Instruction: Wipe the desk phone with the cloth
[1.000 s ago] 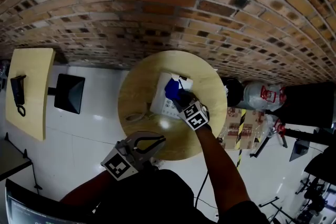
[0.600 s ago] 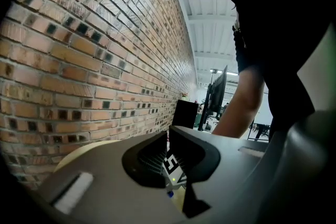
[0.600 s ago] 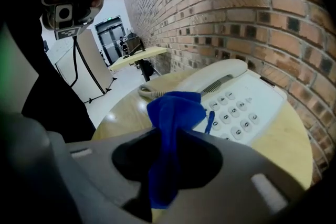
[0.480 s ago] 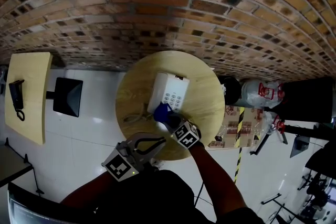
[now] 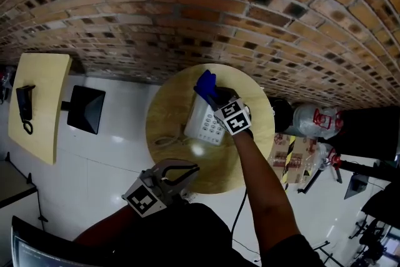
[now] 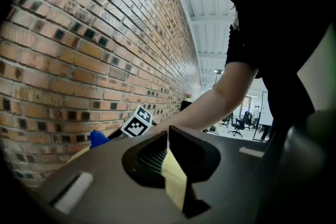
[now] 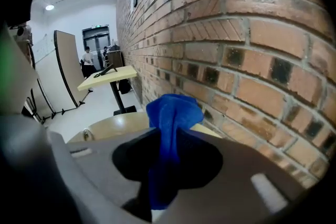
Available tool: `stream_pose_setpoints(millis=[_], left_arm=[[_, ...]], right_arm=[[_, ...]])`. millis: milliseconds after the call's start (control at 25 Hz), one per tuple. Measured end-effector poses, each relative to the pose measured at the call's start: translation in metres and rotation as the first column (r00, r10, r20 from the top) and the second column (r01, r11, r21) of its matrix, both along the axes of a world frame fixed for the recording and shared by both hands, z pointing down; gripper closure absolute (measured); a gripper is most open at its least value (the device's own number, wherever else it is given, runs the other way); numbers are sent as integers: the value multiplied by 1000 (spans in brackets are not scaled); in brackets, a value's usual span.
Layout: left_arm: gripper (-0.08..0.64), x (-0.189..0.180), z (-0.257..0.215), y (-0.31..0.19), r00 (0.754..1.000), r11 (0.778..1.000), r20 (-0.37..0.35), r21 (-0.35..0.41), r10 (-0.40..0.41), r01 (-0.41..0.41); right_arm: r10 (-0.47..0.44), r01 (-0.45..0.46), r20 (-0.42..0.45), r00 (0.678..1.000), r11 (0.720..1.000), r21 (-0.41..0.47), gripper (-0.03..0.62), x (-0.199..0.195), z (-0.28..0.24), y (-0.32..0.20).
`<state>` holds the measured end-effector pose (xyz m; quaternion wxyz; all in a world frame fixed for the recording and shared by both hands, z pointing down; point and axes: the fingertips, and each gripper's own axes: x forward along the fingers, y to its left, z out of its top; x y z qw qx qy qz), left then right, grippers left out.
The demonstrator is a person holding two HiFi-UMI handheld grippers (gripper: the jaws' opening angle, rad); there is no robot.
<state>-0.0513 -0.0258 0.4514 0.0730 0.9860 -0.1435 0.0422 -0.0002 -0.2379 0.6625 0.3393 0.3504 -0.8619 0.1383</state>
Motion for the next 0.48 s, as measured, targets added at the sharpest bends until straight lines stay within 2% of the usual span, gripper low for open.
stream_pose_setpoints(millis=[120, 280, 360, 480], left_arm=[[546, -8, 2, -6, 999, 999, -3, -31, -35, 35], [546, -10, 3, -9, 1000, 999, 1, -14, -31, 31], [546, -8, 5, -7, 1000, 1000, 16, -4, -16, 16], [546, -3, 4, -5, 1000, 1000, 16, -1, -2, 2]], right_arm=[[-103, 104, -58, 993, 995, 8, 502, -28, 4, 3], [-243, 253, -149, 959, 966, 55, 503, -60, 6, 51], [-309, 318, -152, 939, 947, 41, 503, -77, 13, 87], [-379, 378, -127, 916, 925, -34, 503, -96, 39, 147]])
